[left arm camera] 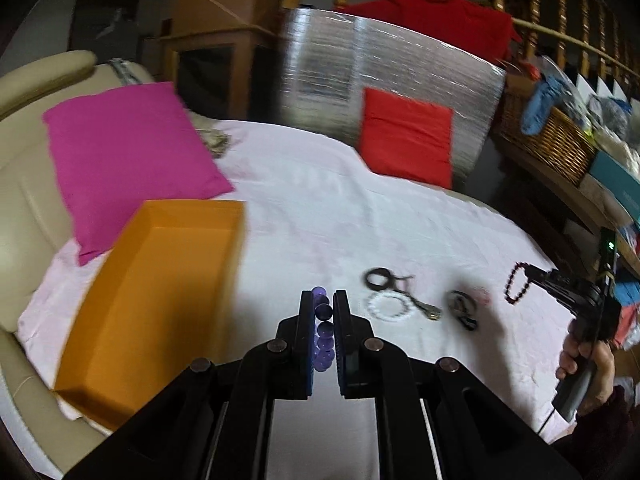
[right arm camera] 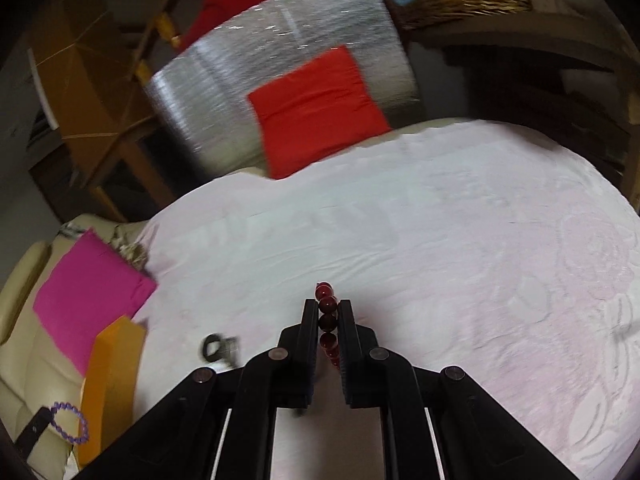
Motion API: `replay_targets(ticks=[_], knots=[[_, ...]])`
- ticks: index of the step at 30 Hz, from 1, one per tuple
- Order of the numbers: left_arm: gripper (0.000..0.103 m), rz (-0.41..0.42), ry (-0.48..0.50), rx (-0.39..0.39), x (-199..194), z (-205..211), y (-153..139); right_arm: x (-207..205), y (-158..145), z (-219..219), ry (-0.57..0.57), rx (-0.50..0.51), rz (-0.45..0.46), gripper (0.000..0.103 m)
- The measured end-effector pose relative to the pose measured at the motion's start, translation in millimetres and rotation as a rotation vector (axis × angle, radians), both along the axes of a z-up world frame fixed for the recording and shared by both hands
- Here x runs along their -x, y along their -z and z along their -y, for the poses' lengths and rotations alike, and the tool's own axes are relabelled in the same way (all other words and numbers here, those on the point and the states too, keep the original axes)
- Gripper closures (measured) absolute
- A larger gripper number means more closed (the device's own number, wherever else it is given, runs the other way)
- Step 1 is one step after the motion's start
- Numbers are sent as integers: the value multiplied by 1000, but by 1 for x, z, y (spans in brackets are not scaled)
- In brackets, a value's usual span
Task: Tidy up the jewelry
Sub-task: 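Carry both bracelets over the orange box and open both tools to drop them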
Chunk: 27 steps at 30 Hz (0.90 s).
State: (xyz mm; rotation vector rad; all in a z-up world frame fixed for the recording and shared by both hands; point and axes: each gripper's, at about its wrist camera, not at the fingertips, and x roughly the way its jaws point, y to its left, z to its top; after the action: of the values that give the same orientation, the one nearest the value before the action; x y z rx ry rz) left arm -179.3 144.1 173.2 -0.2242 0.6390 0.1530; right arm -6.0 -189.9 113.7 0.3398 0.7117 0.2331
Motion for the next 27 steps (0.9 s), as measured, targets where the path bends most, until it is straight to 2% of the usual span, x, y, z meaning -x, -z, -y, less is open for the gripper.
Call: replay_targets(ticks=[5, 9, 14, 21, 23, 25, 26, 27], knots=[[94, -5, -98, -1, 18, -51, 2, 13, -3, -62, -124, -8, 18, 93], [94, -53, -135, 12, 14, -90, 17, 29, -6, -120, -243, -3, 35, 93], [94, -94, -143, 57, 11, -127, 38, 41, -3, -204, -401, 24, 10, 93], [94, -88, -120, 109, 0, -158, 46, 47, -6, -334, -605, 10, -28, 92], [83, -120, -173, 114, -3, -175, 55, 42, 0, -373, -635, 12, -69, 92], [44, -154, -236, 123, -2, -193, 65, 33, 10, -394, -606, 9, -109, 92], [42, -155, -257, 123, 1, -198, 68, 28, 17, -400, -580, 21, -120, 91], [42, -153, -277, 119, 7, -203, 72, 24, 22, -401, -561, 38, -131, 82]])
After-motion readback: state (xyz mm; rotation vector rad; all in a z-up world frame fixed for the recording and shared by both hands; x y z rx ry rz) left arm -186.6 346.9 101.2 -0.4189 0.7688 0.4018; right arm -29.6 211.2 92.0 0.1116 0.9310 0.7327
